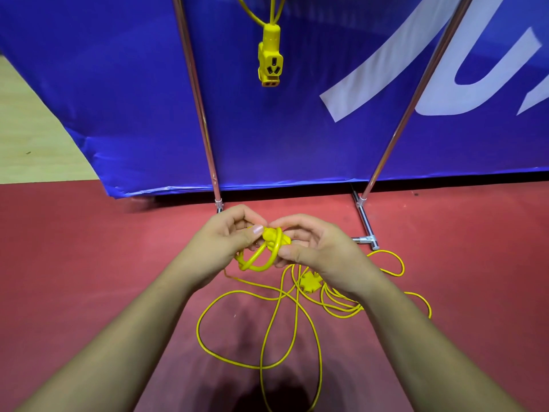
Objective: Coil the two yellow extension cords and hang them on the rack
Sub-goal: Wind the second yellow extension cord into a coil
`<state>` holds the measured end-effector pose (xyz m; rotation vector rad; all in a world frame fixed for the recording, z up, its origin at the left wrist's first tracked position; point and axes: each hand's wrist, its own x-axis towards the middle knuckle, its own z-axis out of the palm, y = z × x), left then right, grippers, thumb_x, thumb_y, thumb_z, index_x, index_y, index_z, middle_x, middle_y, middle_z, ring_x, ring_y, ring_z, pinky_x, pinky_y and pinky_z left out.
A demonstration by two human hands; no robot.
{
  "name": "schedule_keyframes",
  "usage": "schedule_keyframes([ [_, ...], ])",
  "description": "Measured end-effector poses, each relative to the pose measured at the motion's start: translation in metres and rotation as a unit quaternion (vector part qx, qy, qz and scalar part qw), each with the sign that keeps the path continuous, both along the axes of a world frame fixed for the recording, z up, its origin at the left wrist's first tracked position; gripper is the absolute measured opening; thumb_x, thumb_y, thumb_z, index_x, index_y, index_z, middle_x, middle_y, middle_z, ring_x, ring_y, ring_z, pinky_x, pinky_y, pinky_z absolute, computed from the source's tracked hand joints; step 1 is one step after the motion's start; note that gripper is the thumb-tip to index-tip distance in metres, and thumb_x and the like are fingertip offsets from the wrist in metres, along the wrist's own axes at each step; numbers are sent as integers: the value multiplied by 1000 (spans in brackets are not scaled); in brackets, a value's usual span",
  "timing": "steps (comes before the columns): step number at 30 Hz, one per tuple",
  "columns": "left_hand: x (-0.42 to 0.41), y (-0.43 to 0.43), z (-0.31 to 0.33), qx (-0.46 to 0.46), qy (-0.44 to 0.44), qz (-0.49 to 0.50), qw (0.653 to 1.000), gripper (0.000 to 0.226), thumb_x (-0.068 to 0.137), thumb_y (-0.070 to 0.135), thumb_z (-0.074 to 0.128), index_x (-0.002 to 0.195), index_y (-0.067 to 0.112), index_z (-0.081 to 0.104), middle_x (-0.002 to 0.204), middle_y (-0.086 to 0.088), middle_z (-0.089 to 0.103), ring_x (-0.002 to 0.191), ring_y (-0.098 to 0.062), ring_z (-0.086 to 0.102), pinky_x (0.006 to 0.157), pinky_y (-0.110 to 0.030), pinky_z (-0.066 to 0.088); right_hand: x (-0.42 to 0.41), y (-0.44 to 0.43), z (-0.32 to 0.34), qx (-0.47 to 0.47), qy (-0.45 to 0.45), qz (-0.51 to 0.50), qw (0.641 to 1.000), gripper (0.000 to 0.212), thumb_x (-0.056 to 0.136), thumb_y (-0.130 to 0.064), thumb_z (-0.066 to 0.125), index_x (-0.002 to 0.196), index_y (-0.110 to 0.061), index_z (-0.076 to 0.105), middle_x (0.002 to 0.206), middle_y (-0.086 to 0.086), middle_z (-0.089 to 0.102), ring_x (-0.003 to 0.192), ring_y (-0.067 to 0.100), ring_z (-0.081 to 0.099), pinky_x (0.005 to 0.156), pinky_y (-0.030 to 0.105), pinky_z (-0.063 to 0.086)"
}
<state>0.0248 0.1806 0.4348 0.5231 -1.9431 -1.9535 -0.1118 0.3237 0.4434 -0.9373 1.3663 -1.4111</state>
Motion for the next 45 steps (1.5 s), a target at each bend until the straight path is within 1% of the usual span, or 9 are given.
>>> schedule_keyframes([
  [11,-6,1,-3,-87,-31,89,992,24,91,31,52,91,8,60,71,-6,52,63,-13,47,56,-24,41,7,-7,8,17,-70,-113,991,22,78,-8,72,94,-2,59,83,22,72,80,34,73,74,37,61],
  [17,-7,-10,3,97,16,177,979,22,102,23,40,98,4,50,85,-7,55,83,-18,68,80,-31,53,5,-6,-2,32,-144,-159,976,18,88,13,56,101,0,55,78,21,69,74,31,73,70,35,61],
  [21,-3,-13,-1,110,-85,209,968,23,99,21,49,106,0,50,86,-9,62,82,-22,69,74,-33,59,-6,-6,0,18,-133,-201,970,14,92,7,53,103,-2,57,80,18,69,60,21,69,58,27,58],
  [25,2,-6,-6,-64,-247,114,960,46,88,43,62,117,15,40,91,-2,70,80,-18,70,82,-32,51,-1,-7,0,17,-135,-193,972,10,94,3,53,97,-5,59,82,19,67,67,26,70,65,34,61],
  [28,4,-2,1,-85,-203,-35,975,41,81,51,66,109,23,59,79,2,67,69,-19,69,74,-33,50,-2,-11,1,18,-158,-237,958,9,94,4,53,96,-2,58,76,18,66,63,26,70,65,35,61],
  [31,8,-5,3,-134,-163,-100,972,29,74,29,79,100,27,67,71,9,54,63,-11,49,64,-29,41,-8,-10,0,33,-151,-277,948,6,94,1,53,99,-1,58,78,18,68,61,26,70,60,34,61],
  [36,5,4,7,-191,-113,-71,973,10,84,12,71,89,21,70,72,3,60,65,-4,49,64,-19,40,-9,-9,0,47,-128,-280,950,5,95,-2,54,97,-5,57,81,15,69,50,18,66,50,27,55],
  [40,3,5,4,-310,-35,-35,950,9,83,12,67,86,16,75,101,0,58,85,-9,58,73,-13,43,-9,-9,-3,54,-74,-271,958,4,95,-4,54,96,-7,57,81,11,71,43,12,57,47,23,45],
  [45,2,-2,5,-232,-40,93,967,17,92,22,50,93,20,67,80,6,67,73,-14,61,65,-28,48,-12,-7,-6,36,59,-237,969,4,95,-5,54,98,-5,57,81,12,72,38,15,43,39,22,36],
])
